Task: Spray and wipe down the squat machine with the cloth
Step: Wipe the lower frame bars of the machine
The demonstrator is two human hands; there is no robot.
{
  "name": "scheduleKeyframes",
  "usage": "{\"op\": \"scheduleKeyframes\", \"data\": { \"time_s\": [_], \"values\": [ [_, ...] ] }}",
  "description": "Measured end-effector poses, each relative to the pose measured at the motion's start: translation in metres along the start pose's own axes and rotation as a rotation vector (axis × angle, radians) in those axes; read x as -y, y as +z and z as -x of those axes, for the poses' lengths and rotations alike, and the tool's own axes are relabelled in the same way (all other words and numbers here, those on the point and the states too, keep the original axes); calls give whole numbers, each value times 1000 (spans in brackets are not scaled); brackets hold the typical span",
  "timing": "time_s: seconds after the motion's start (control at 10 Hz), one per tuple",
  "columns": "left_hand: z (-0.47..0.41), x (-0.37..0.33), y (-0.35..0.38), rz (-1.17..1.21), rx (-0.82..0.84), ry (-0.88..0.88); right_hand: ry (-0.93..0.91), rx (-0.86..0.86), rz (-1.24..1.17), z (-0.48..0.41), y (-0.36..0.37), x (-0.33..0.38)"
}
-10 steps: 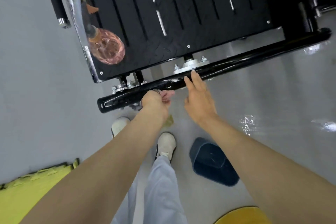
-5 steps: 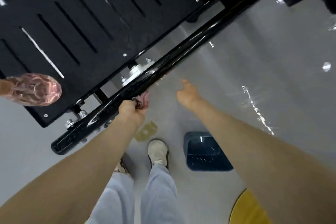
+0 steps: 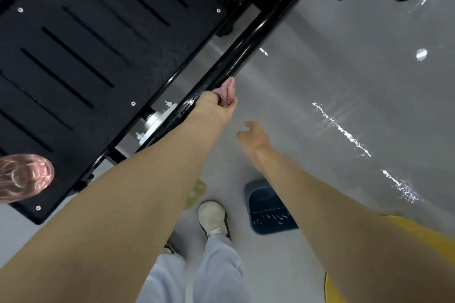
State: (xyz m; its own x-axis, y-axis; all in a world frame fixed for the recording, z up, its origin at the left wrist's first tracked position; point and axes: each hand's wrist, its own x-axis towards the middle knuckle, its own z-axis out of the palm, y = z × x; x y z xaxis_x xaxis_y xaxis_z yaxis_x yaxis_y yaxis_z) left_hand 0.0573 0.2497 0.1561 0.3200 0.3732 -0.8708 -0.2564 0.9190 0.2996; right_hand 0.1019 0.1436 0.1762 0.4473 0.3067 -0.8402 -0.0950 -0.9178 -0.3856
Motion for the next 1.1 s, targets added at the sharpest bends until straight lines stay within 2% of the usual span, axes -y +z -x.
{"op": "scheduleKeyframes", "data": {
  "time_s": [0.1, 0.2, 0.3, 0.4, 0.5, 0.6, 0.9, 1.0, 1.1],
  "values": [
    [14, 5, 30, 57, 79, -75, 24, -52, -185, -3, -7, -5],
    [34, 6, 27, -301, 182, -34, 86, -130, -517, -5, -10, -3],
    [56, 0, -4, -629, 288, -49, 186, -50, -904, 5, -9, 3],
    [75, -17, -35, -712, 237, -70, 217, 57, -1086, 20, -2, 15],
    [102, -31, -56, -680, 178, -91, 202, 143, -870, 44, 19, 35],
    [122, -42, -75, -732, 137, -128, 191, 158, -608, 68, 45, 51],
    [215, -69, -170, -554, -73, -112, 8, 136, -180, 140, 99, 72],
    [238, -86, -215, -321, -422, 9, -21, 129, -94, 154, 106, 81],
    [258, -108, -255, -336, -738, 186, -29, 112, -74, 160, 121, 84]
  ]
}}
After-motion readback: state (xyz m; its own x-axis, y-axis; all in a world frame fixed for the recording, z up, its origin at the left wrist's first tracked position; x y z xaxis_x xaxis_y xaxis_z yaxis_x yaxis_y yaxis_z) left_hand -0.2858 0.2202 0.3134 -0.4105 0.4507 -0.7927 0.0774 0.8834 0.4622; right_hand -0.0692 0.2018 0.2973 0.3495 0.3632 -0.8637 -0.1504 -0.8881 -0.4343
